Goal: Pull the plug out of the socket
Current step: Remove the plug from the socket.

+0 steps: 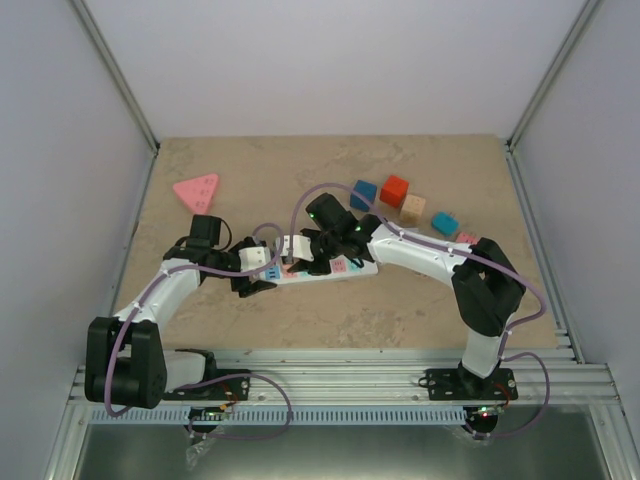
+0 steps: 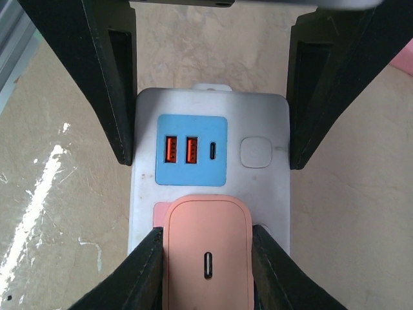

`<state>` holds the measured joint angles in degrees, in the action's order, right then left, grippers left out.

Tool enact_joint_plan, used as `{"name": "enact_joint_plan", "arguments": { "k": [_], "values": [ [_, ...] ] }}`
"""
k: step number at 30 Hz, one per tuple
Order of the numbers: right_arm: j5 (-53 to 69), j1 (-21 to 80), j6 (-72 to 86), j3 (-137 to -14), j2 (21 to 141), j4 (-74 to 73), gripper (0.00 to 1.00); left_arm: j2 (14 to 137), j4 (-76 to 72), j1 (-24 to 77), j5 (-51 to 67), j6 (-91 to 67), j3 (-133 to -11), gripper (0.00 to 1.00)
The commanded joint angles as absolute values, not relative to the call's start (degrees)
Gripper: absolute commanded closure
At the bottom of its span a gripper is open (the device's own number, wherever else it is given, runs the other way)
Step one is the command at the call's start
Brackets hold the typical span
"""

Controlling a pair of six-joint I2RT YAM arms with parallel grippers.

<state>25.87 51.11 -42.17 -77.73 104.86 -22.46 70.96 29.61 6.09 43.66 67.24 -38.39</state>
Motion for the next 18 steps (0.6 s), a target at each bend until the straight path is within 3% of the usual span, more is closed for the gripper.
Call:
{"name": "enact_joint_plan", "arguments": {
  "k": [1,18],
  "values": [
    [26.7,52.5,-41.73,-79.58,104.21,-21.94,0.94,70.18,27.15,5.62,44.41,67.42,-38.17,1.0],
    [38.72,46.95,-44.17,-74.72,101.25,-20.8,0.94,69.86,26.62,4.68,45.42,67.0,-38.07,1.0]
  ]
}}
